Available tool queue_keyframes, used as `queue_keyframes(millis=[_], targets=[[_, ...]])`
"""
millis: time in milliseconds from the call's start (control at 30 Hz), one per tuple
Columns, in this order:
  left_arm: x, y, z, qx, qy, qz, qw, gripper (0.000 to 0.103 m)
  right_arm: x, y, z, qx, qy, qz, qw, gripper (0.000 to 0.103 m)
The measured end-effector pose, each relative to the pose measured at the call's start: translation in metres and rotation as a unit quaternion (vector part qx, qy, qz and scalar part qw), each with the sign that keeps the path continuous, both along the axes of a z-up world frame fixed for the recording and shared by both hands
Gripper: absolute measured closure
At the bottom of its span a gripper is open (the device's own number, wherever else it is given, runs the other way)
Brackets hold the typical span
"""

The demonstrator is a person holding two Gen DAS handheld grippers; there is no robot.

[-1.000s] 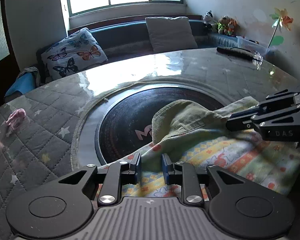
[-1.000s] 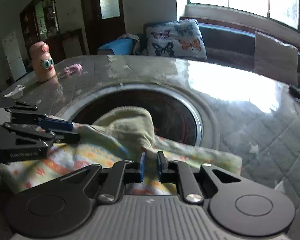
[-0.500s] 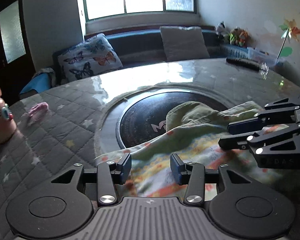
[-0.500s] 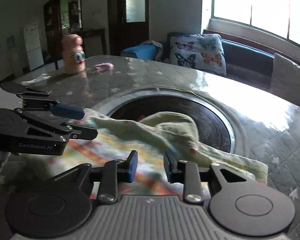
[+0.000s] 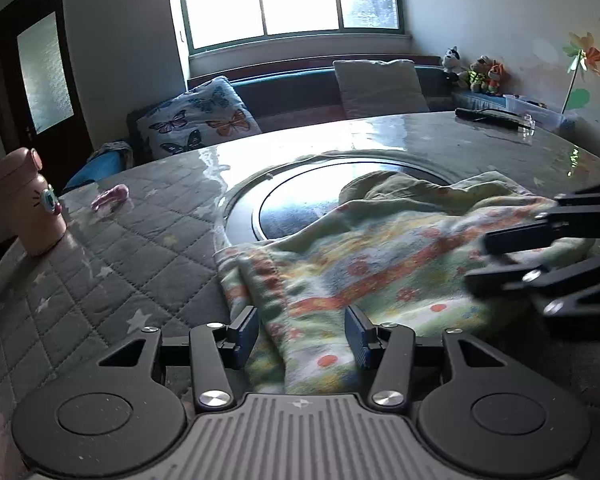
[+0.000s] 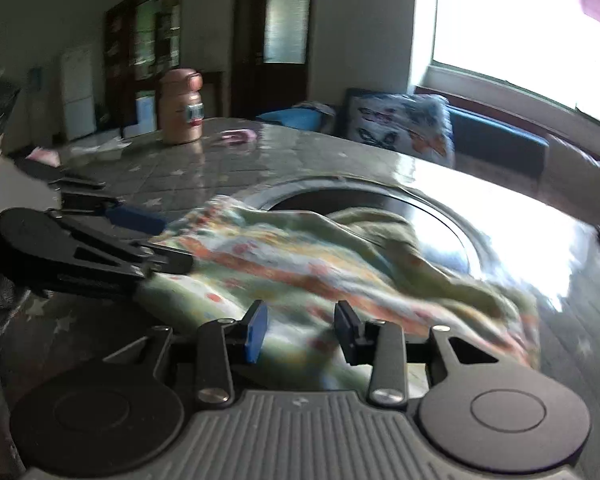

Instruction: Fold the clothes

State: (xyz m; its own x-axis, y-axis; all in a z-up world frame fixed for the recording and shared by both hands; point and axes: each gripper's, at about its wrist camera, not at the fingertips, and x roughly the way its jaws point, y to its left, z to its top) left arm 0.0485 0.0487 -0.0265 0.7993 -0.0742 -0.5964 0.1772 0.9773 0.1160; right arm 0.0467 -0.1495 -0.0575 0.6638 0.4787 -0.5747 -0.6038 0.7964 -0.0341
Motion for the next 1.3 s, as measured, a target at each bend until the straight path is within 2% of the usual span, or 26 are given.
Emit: queue_keyframes(millis=[233, 333, 467, 533, 700, 833, 900, 933, 1167, 1233, 1267, 1300], targets=[[0.001, 0.002, -0.002, -0.007, 0.002, 0.006, 1.0000, 0.047, 0.003, -0.054, -0.002, 0.024, 0.020, -0.091, 0.995, 0.065], [0.002, 0.004, -0.002, -0.009, 0.002, 0.008, 0.9999, 0.044, 0.009, -0.066, 0.001, 0.031, 0.024, -0.101, 0.994, 0.065], [0.003, 0.008, 0.002, -0.020, -0.002, 0.012, 0.9997, 0.028, 0.019, -0.076, 0.007, 0.038, 0.026, -0.109, 0.993, 0.064], [0.005, 0.009, 0.005, -0.025, -0.008, 0.013, 0.9996, 0.016, 0.030, -0.072, 0.009, 0.041, 0.028, -0.105, 0.993, 0.063], [0.013, 0.007, 0.011, -0.024, -0.017, 0.010, 0.9995, 0.000, 0.067, -0.066, 0.002, 0.034, 0.046, -0.114, 0.992, 0.063], [0.021, 0.008, 0.011, -0.028, -0.018, 0.013, 0.9994, 0.000, 0.080, -0.068, -0.003, 0.027, 0.053, -0.128, 0.990, 0.062], [0.025, 0.010, 0.010, -0.035, -0.014, 0.011, 0.9992, 0.000, 0.080, -0.068, -0.001, 0.022, 0.041, -0.137, 0.990, 0.048], [0.026, 0.010, 0.010, -0.036, -0.012, 0.011, 0.9992, 0.000, 0.080, -0.068, -0.001, 0.021, 0.038, -0.136, 0.990, 0.046], [0.036, 0.014, 0.005, -0.034, 0.004, 0.035, 0.9988, 0.000, 0.087, -0.068, -0.005, 0.016, 0.038, -0.141, 0.989, 0.043], [0.036, 0.016, 0.004, -0.031, 0.007, 0.043, 0.9986, 0.000, 0.079, -0.068, 0.002, 0.022, 0.022, -0.135, 0.990, 0.031], [0.036, 0.017, 0.004, -0.030, 0.008, 0.046, 0.9985, 0.000, 0.073, -0.067, 0.006, 0.025, 0.012, -0.131, 0.991, 0.018], [0.037, 0.018, 0.003, -0.029, 0.011, 0.050, 0.9983, 0.000, 0.068, -0.066, 0.009, 0.027, 0.003, -0.127, 0.992, 0.013]])
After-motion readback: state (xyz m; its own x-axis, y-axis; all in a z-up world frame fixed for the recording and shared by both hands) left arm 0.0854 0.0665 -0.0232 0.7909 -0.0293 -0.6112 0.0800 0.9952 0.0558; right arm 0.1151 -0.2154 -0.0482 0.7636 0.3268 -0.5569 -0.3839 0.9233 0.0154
